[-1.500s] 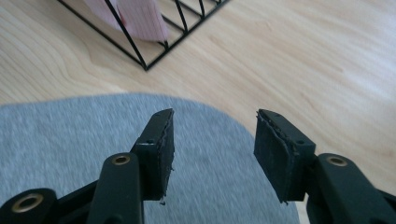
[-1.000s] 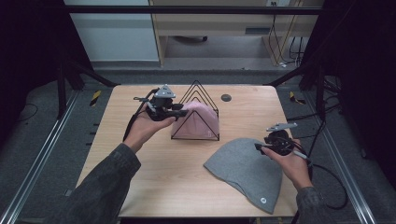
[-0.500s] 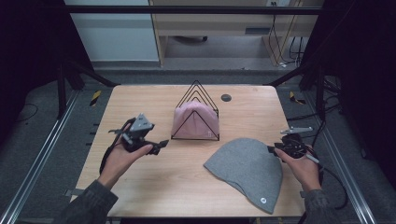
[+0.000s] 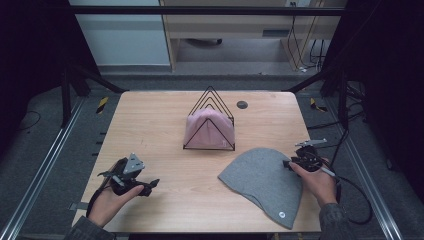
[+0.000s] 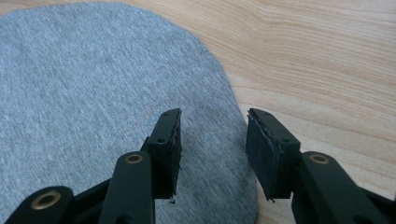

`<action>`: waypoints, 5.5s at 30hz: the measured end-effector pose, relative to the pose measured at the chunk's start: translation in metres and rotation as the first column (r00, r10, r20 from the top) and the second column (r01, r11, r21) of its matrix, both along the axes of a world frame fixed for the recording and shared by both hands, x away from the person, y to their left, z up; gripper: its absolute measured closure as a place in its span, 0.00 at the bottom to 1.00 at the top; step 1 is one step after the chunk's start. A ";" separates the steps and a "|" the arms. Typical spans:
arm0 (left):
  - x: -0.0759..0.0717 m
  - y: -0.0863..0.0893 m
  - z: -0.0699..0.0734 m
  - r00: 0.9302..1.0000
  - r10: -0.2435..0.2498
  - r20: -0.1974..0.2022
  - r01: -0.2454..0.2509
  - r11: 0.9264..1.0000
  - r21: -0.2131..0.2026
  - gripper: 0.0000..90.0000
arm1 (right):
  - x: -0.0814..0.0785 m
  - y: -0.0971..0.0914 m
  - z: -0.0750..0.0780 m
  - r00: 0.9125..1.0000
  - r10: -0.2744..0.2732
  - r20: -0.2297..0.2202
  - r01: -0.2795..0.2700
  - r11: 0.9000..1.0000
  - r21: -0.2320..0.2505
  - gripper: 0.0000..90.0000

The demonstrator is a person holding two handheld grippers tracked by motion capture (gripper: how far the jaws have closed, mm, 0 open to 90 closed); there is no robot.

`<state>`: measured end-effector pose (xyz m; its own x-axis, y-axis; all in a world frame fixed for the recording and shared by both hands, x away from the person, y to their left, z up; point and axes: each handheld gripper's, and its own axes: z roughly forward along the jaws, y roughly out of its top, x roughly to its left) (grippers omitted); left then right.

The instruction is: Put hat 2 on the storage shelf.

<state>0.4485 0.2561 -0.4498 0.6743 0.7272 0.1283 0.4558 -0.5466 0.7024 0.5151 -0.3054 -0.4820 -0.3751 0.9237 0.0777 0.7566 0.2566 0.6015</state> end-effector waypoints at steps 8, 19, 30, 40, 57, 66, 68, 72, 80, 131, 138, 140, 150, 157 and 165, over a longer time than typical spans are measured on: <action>0.002 0.009 -0.002 0.999 0.041 -0.008 -0.041 0.999 -0.007 0.14 | 0.003 0.001 -0.002 1.000 0.002 -0.008 -0.002 0.999 -0.035 0.59; 0.004 0.010 -0.005 0.999 0.052 -0.016 -0.052 0.999 -0.007 0.14 | -0.001 0.007 -0.002 0.998 0.062 -0.007 -0.062 0.997 -0.050 0.85; 0.009 0.011 -0.010 0.998 0.048 -0.039 -0.048 0.999 -0.020 0.13 | -0.006 0.009 -0.003 0.996 0.085 0.020 -0.084 0.996 -0.031 0.95; 0.011 0.013 -0.013 0.997 0.038 -0.069 -0.040 0.999 -0.025 0.12 | -0.027 0.028 0.044 0.970 0.177 0.166 -0.176 0.984 -0.021 0.96; 0.008 0.004 -0.013 0.997 -0.023 -0.078 0.022 1.000 -0.013 0.10 | -0.067 0.115 0.155 0.816 0.452 0.360 -0.440 0.890 -0.120 0.96; 0.007 0.003 -0.013 0.996 -0.036 -0.079 0.034 0.999 -0.017 0.10 | -0.069 0.149 0.176 0.762 0.515 0.393 -0.506 0.852 -0.135 0.96; 0.007 0.002 -0.013 0.996 -0.037 -0.078 0.035 0.999 -0.017 0.10 | -0.069 0.157 0.180 0.750 0.529 0.397 -0.520 0.843 -0.139 0.96; 0.006 0.002 -0.012 0.996 -0.041 -0.077 0.040 0.999 -0.020 0.10 | -0.068 0.169 0.189 0.731 0.549 0.406 -0.542 0.828 -0.144 0.96; 0.005 0.002 -0.012 0.996 -0.049 -0.078 0.047 0.999 -0.024 0.11 | -0.066 0.189 0.203 0.703 0.575 0.419 -0.572 0.807 -0.147 0.96; 0.048 -0.064 0.065 0.920 -0.388 -0.056 0.382 0.919 -0.096 0.14 | -0.068 0.257 0.222 0.609 0.686 0.398 -0.696 0.703 -0.145 0.96; 0.048 -0.070 0.063 0.895 -0.445 -0.012 0.441 0.891 -0.107 0.24 | -0.070 0.256 0.223 0.607 0.687 0.401 -0.697 0.702 -0.146 0.96; 0.050 -0.073 0.061 0.888 -0.459 -0.001 0.457 0.884 -0.103 0.39 | -0.069 0.254 0.222 0.611 0.685 0.397 -0.692 0.706 -0.152 0.96; 0.056 -0.100 0.059 0.890 -0.455 -0.044 0.451 0.889 -0.078 0.97 | -0.056 0.223 0.211 0.675 0.632 0.381 -0.640 0.758 -0.124 0.96; 0.047 -0.104 0.074 0.892 -0.444 -0.078 0.444 0.896 -0.019 0.97 | -0.047 0.204 0.204 0.714 0.595 0.369 -0.601 0.791 -0.111 0.96; 0.038 -0.100 0.100 0.901 -0.430 -0.057 0.431 0.902 0.022 0.97 | -0.043 0.197 0.204 0.731 0.570 0.374 -0.577 0.810 -0.107 0.96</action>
